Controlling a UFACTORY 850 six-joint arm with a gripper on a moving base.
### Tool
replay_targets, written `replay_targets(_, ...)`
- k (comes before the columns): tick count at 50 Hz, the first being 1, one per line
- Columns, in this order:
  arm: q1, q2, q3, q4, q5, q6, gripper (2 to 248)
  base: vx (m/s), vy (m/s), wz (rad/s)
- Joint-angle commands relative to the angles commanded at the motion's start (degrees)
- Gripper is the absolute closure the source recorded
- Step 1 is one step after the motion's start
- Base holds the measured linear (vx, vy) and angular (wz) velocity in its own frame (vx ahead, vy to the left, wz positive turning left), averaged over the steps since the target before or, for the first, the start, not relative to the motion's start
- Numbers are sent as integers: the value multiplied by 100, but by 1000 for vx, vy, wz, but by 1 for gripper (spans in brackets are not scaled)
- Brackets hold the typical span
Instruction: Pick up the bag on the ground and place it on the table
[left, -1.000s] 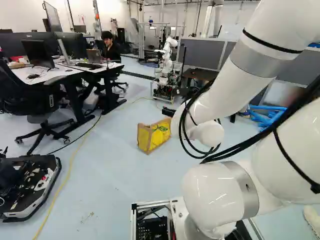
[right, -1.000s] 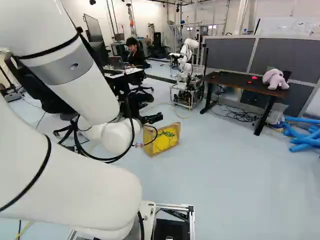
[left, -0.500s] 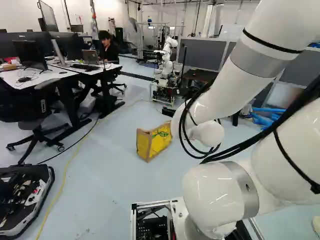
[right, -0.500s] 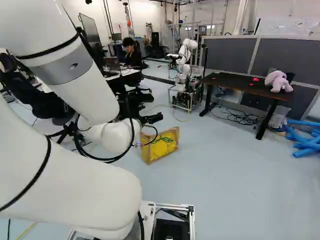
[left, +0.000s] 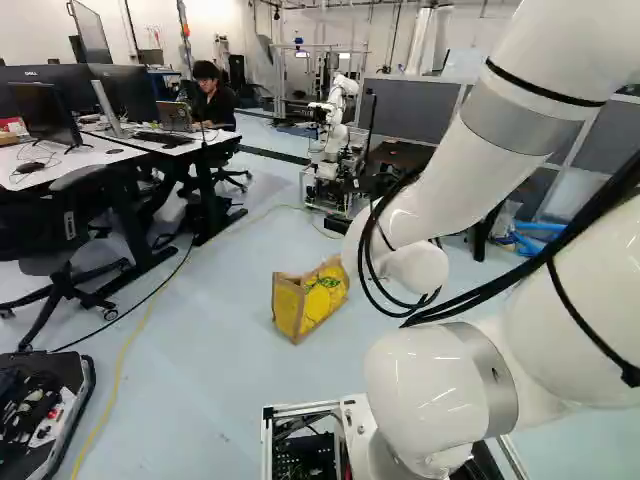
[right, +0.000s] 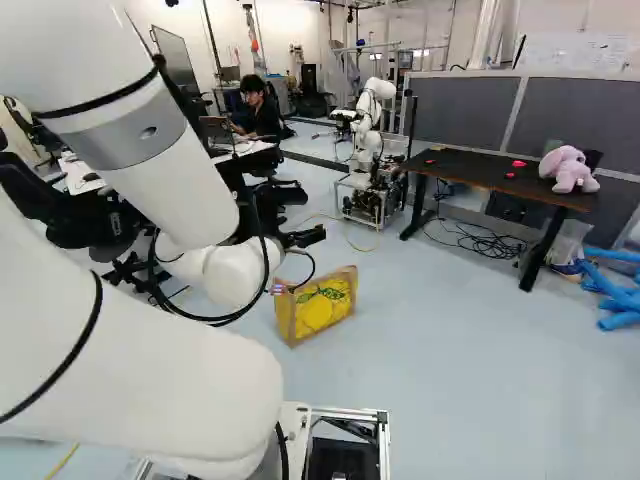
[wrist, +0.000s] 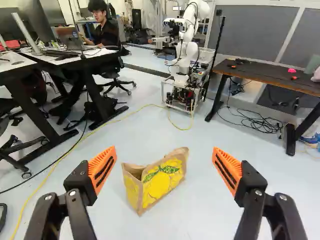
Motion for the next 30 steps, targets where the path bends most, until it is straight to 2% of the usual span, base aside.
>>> replay_targets(18,0,0,0,0,0,0,3,222,57,168)
replay_targets(30,0,0,0,0,0,0,3,222,47,5)
